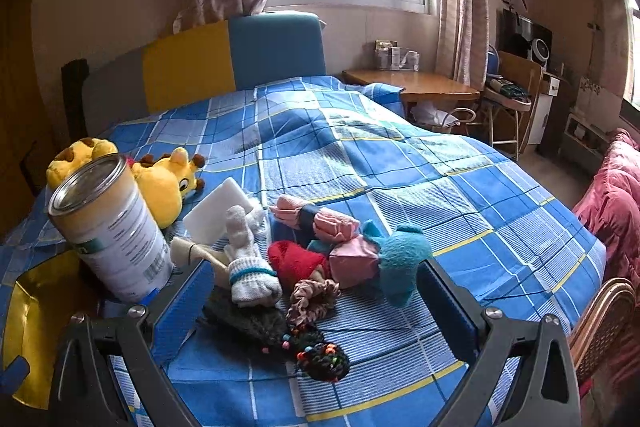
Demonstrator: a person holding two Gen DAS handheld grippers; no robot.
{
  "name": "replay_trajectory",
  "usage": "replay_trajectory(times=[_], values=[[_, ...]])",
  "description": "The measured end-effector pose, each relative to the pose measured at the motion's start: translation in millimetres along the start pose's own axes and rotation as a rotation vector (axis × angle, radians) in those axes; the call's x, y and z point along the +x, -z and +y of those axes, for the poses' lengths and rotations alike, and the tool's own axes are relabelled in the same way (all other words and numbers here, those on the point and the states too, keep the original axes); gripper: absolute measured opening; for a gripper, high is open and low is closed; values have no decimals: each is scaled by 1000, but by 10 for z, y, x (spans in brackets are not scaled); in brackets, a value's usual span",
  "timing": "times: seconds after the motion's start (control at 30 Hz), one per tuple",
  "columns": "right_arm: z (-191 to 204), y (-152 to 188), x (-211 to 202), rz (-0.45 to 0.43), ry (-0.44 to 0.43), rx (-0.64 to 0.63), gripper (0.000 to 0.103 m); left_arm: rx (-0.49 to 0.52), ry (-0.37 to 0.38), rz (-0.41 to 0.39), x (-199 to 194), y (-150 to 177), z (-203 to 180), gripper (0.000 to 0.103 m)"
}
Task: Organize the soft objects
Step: 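Reach the left tool to the blue tissue pack and close on it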
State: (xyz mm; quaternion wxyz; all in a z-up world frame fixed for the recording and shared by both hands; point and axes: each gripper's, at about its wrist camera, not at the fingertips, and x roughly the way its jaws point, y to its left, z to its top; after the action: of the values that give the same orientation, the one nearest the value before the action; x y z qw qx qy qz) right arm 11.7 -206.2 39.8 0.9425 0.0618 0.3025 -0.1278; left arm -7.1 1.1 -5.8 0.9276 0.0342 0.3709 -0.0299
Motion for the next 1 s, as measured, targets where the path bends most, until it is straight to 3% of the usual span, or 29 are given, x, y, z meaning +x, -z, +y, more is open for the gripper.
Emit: replay_trajectory(times=[0.27,0.5,0.77,1.0], values=[[-207,-216,314,-34,49,6,103,-76,206,115,180,-53,86,103],[-374,-190,642,23,35,57,103,-99,266,167,361,-140,74,103],[-469,-163,702,61,-28,122,103,-184,276,241,837,-440,-43,103],[-441,-155,695,72,-75,127,103,-291,213,374,1322,-534,-73,103]])
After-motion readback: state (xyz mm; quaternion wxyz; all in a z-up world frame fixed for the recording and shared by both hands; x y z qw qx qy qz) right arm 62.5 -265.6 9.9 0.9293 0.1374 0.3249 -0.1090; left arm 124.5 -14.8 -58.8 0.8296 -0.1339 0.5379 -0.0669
